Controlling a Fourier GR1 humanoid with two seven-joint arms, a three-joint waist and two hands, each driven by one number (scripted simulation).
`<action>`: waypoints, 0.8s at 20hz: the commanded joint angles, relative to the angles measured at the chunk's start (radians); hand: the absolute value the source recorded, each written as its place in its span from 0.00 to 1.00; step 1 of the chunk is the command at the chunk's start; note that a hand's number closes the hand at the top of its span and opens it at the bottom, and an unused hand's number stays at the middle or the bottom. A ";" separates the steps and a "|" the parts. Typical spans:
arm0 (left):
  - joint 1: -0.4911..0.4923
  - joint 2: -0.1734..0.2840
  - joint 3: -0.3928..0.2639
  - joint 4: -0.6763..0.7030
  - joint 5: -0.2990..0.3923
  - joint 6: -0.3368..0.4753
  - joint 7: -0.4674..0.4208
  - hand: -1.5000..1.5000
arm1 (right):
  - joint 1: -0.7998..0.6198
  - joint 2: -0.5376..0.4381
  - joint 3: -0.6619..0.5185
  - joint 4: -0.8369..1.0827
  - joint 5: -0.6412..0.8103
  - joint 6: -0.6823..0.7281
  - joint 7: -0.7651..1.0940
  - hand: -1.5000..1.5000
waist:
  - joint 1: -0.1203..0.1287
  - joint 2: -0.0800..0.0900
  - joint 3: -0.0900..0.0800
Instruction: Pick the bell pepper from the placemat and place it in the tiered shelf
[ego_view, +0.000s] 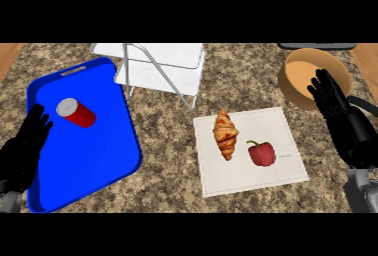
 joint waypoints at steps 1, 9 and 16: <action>0.020 -0.043 -0.032 0.061 -0.012 -0.036 -0.007 0.50 | 0.030 -0.043 -0.040 -0.020 0.009 0.037 -0.032 1.00 | -0.008 -0.053 0.006; 0.002 -0.122 -0.102 0.144 0.050 -0.090 0.079 0.50 | 0.134 -0.213 -0.220 0.154 0.262 -0.113 -0.144 1.00 | -0.034 -0.043 0.006; -0.027 -0.172 -0.101 0.236 0.029 -0.130 0.038 0.50 | 0.222 -0.237 -0.253 0.245 0.153 0.120 -0.509 0.00 | -0.018 -0.052 0.007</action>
